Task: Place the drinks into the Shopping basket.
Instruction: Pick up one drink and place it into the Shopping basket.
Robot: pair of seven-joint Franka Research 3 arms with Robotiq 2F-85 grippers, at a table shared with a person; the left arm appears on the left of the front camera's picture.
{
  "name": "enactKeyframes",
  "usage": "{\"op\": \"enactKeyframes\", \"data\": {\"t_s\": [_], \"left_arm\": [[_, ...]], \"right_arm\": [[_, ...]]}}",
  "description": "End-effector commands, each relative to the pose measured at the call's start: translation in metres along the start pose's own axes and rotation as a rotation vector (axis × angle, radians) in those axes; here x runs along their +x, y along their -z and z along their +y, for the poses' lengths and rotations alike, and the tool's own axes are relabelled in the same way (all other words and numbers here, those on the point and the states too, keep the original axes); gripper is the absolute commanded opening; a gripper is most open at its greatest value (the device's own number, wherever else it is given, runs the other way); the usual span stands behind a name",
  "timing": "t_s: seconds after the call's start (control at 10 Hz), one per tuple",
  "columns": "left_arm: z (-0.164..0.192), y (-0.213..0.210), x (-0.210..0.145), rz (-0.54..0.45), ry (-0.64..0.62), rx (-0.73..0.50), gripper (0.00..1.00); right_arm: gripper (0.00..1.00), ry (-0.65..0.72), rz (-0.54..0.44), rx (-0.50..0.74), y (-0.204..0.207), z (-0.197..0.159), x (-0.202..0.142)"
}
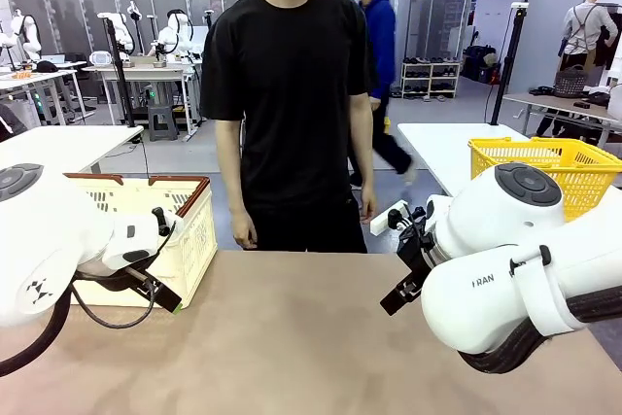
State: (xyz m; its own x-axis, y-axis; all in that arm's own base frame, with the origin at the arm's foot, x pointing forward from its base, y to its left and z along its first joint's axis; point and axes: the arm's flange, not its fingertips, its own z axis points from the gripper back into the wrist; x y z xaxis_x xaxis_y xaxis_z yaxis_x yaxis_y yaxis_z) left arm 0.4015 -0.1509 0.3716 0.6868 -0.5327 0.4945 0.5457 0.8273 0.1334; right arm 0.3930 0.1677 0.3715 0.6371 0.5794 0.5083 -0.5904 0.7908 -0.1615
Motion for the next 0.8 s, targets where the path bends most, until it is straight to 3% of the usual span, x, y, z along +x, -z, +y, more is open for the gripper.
{"op": "enactKeyframes", "data": {"t_s": [0.0, 0.1, 0.2, 0.5, 0.7], "left_arm": [[0.0, 0.0, 0.0, 0.0, -0.001, 0.0, 1.0], [0.0, 0.0, 0.0, 0.0, 0.0, 0.0, 1.0], [-0.015, -0.02, 0.007, -0.015, 0.029, -0.059, 1.0], [-0.069, -0.076, 0.033, -0.085, 0.009, -0.012, 1.0], [-0.106, -0.094, 0.046, -0.085, -0.044, 0.03, 1.0]], "right_arm": [[1.0, 0.003, 0.0, 0.001, 0.0, 0.0, 0.0], [1.0, 0.0, 0.0, 0.0, 0.0, 0.0, 0.0], [1.0, 0.001, 0.004, -0.031, -0.023, 0.014, 0.012], [1.0, 0.002, 0.004, -0.136, -0.107, 0.042, 0.046], [1.0, 0.12, 0.039, -0.207, -0.136, 0.056, 0.056]]}}
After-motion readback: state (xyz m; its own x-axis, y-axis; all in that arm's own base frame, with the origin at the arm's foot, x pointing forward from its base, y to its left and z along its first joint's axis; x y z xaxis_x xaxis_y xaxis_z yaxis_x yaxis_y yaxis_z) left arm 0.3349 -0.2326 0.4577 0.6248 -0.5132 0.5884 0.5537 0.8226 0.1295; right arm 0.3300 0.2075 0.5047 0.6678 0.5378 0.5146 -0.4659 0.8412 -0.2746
